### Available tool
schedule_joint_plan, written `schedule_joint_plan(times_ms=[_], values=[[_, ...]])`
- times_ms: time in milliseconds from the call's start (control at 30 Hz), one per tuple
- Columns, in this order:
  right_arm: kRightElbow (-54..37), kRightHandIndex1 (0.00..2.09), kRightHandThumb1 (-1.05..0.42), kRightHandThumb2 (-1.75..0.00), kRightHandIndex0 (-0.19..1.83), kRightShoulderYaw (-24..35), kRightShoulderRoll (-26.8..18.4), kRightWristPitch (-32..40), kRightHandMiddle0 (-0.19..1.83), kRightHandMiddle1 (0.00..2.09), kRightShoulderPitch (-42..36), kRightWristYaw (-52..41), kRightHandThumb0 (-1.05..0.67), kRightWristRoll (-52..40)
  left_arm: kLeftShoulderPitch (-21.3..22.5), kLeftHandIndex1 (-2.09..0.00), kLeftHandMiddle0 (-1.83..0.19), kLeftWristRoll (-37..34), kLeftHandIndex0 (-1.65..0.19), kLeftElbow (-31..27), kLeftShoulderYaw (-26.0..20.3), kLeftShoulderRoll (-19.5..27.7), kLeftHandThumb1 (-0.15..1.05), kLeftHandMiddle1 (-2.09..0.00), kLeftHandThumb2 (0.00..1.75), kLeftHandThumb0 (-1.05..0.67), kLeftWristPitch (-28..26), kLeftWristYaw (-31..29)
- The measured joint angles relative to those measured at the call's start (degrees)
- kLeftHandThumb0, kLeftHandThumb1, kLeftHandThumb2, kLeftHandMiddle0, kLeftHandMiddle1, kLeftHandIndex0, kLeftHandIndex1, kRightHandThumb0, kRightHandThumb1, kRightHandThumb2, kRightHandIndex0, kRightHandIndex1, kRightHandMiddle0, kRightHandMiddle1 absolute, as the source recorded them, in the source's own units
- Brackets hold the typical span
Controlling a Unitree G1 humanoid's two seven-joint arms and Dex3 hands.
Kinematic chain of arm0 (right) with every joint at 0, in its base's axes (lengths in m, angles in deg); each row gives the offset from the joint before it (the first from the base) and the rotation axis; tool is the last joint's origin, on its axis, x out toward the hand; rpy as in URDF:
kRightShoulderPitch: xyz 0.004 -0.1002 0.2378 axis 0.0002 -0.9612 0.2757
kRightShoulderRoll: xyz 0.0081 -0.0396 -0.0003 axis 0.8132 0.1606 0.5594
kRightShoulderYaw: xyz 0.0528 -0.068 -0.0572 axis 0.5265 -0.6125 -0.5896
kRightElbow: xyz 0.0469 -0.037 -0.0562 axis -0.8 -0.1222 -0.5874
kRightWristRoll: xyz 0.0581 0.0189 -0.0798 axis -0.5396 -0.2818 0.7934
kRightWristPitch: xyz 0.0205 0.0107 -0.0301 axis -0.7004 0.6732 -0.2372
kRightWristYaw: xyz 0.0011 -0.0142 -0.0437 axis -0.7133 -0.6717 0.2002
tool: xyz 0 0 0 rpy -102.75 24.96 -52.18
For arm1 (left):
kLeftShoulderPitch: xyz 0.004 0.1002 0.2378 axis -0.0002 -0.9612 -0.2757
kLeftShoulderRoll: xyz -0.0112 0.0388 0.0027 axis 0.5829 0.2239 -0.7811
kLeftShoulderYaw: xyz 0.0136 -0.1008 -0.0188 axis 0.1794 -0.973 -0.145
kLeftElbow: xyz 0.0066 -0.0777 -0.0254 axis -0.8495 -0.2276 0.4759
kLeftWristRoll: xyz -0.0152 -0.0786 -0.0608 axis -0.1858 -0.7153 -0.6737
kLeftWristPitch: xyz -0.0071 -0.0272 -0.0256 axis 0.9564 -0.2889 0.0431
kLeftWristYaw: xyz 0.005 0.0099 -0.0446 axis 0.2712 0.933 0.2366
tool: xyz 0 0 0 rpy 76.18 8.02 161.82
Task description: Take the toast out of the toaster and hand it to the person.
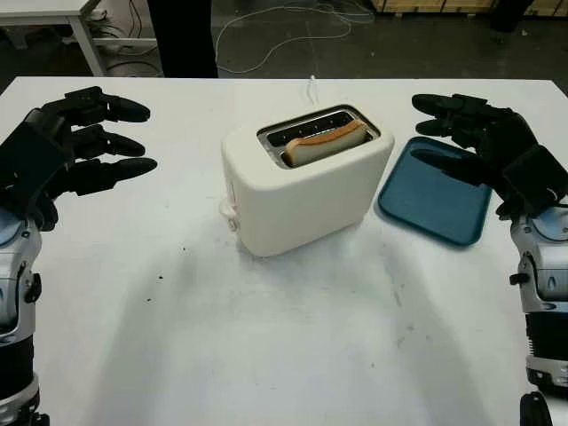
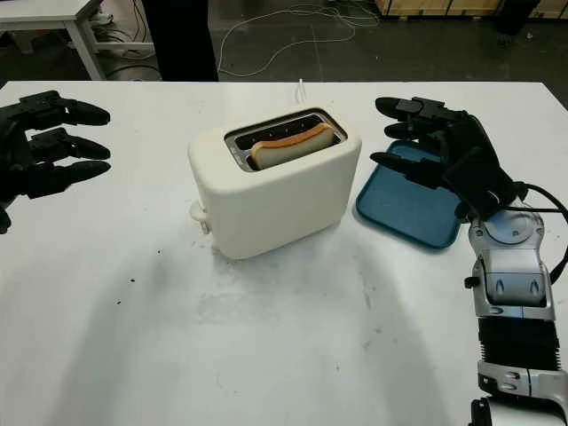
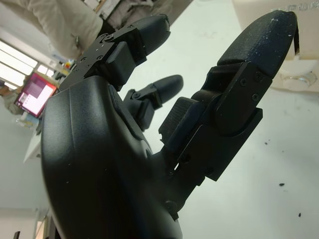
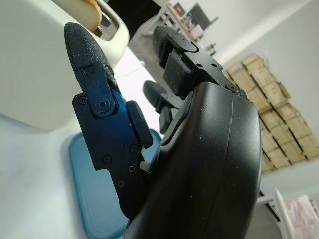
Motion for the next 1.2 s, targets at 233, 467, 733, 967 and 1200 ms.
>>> schedule_joint_plan(times_ms=[233, 467, 733, 967, 1200], values=[[-0.5, 0.85, -0.82, 0.0, 0.27, 0.1, 0.0, 0.0, 0.66, 0.01, -0.1, 0.0, -0.69, 0.0, 0.0, -0.83, -0.56, 0.0, -0.52, 0.0, 0.0, 0.0, 0.63, -1.0, 0.0, -1.02, 0.0, 0.0], [-0.5, 0.85, -0.81, 0.0, 0.28, 0.1, 0.0, 0.0, 0.66, 0.01, -0.1, 0.0, -0.69, 0.0, 0.0, -0.83, -0.55, 0.0, -0.52, 0.0, 0.0, 0.0, 0.63, -1.0, 0.0, -1.03, 0.0, 0.0], [-0.5, 0.86, -0.81, 0.0, 0.27, 0.1, 0.0, 0.0, 0.66, 0.01, -0.1, -0.1, -0.68, 0.0, 0.0, -0.84, -0.56, 0.0, -0.52, 0.0, 0.0, 0.0, 0.62, -1.0, 0.0, -1.01, 0.0, 0.0], [-0.5, 0.86, -0.81, 0.0, 0.28, 0.1, 0.0, 0.0, 0.66, 0.01, -0.1, -0.1, -0.68, 0.0, 0.0, -0.84, -0.56, 0.0, -0.52, 0.0, 0.0, 0.0, 0.63, -1.0, 0.0, -1.02, 0.0, 0.1], [-0.5, 0.85, -0.81, 0.0, 0.28, 0.1, 0.0, 0.0, 0.66, 0.01, -0.1, -0.1, -0.67, 0.0, 0.0, -0.84, -0.56, 0.0, -0.51, 0.0, 0.0, 0.0, 0.63, -0.99, 0.0, -1.02, 0.0, 0.1]])
